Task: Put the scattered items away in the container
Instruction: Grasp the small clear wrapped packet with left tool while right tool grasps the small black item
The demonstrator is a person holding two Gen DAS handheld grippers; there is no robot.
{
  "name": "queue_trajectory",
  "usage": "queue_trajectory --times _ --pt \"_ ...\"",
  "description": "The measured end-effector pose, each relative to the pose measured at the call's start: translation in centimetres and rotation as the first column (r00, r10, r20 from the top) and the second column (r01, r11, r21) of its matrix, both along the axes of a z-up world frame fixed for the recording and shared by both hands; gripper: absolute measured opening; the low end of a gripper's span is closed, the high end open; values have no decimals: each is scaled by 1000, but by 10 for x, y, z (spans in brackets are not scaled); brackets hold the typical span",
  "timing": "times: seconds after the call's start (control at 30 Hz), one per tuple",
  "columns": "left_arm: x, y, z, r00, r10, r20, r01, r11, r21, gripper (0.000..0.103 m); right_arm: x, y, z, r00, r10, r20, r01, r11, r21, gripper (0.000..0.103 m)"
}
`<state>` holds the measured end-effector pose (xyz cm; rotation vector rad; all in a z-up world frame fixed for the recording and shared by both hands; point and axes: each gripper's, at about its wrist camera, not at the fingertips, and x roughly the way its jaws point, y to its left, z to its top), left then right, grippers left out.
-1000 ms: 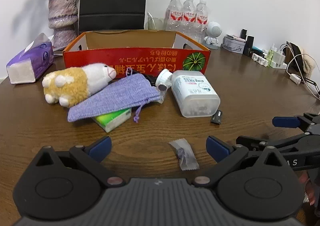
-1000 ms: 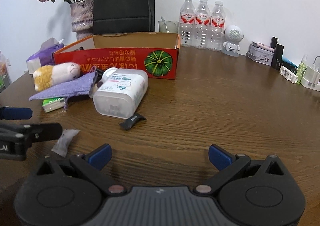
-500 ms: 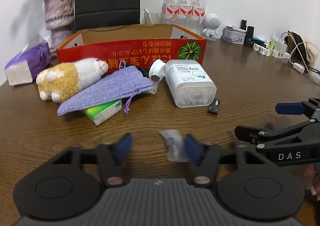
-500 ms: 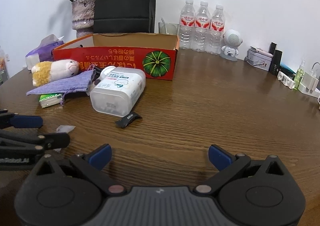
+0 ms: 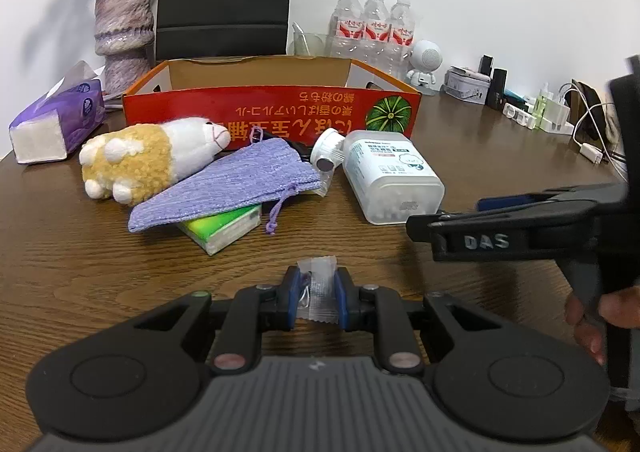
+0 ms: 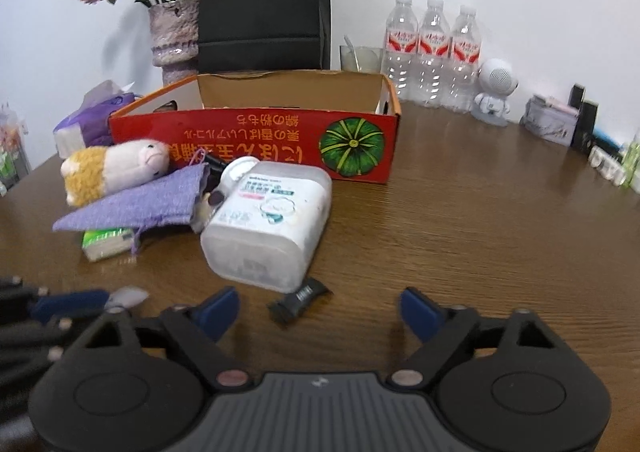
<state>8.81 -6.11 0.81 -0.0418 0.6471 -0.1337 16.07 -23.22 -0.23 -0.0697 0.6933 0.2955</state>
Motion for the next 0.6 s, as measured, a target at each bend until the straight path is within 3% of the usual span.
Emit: queue_trajectory --times 0.03,0.13,0.2,0.43,0.6 --pt "0 1 0 1000 1 0 -1 1000 -4 19 3 1 -2 1000 -7 -8 7 1000 0 72" --pt "0 6 1 1000 3 3 -3 1000 -14 19 2 2 -2 1000 -5 9 5 1000 -2 42" --pt "-1 8 1 1000 3 7 -3 1000 -21 19 -3 1 -1 1000 15 11 -15 1000 -10 14" --pt "-5 14 3 1000 0 23 1 999 -40 19 -22 -5 0 999 37 27 -36 999 -13 12" --pt "-7 19 4 999 -4 39 6 999 -51 19 -30 -7 6 998 30 48 -30 1000 5 4"
